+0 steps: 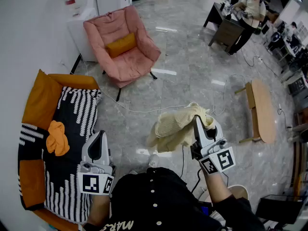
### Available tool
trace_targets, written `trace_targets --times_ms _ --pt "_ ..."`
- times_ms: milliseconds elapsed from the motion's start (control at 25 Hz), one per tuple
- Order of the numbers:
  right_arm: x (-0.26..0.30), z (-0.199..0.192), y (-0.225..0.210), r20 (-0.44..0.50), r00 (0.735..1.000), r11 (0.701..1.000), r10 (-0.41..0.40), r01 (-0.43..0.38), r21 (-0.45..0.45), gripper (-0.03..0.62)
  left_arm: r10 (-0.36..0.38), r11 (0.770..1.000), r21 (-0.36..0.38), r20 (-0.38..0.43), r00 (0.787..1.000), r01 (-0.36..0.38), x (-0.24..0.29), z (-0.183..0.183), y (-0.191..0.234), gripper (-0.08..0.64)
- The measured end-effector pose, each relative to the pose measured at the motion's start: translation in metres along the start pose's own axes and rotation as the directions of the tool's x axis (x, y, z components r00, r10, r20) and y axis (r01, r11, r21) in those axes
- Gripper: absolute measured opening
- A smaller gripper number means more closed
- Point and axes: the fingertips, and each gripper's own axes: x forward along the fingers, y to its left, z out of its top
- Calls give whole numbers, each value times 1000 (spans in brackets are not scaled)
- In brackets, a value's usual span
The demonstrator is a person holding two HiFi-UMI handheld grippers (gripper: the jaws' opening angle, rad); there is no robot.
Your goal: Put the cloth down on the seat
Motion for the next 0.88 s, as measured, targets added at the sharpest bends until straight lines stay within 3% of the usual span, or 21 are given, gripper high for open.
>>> trace_targets --times_ms 880 --pt "11 -14 -44 28 997 998 66 -66 3 84 48 999 21 -1 999 -48 41 -9 -33 1"
